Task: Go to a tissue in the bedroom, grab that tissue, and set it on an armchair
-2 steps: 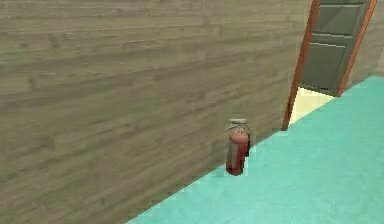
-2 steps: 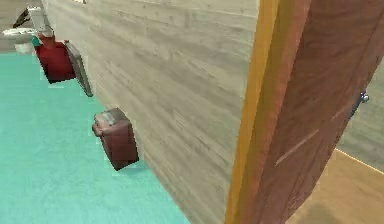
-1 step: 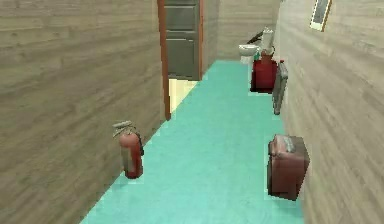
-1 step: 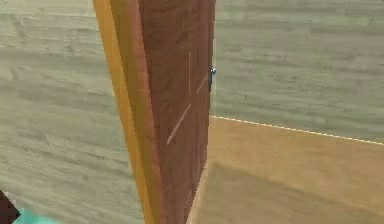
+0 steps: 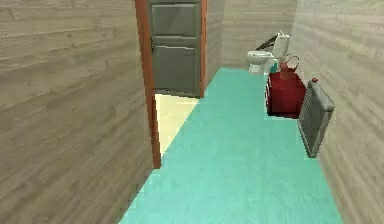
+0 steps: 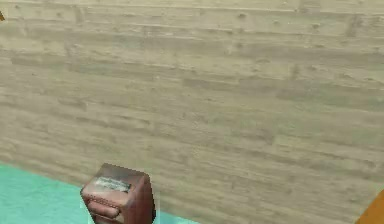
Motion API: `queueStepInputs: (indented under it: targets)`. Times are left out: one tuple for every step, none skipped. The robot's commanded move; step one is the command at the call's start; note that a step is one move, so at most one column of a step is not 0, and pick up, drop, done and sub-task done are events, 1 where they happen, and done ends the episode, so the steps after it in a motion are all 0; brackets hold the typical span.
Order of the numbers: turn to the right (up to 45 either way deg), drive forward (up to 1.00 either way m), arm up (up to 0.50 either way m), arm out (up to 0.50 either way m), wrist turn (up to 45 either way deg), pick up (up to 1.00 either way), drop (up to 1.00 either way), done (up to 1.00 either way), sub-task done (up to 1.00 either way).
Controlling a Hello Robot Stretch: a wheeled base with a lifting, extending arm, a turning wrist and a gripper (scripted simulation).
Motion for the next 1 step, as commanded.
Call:
queueStepInputs:
  targets:
    - [24.0, 0.0, 0.0, 0.0, 0.0, 0.0, 0.0, 0.0, 0.0]
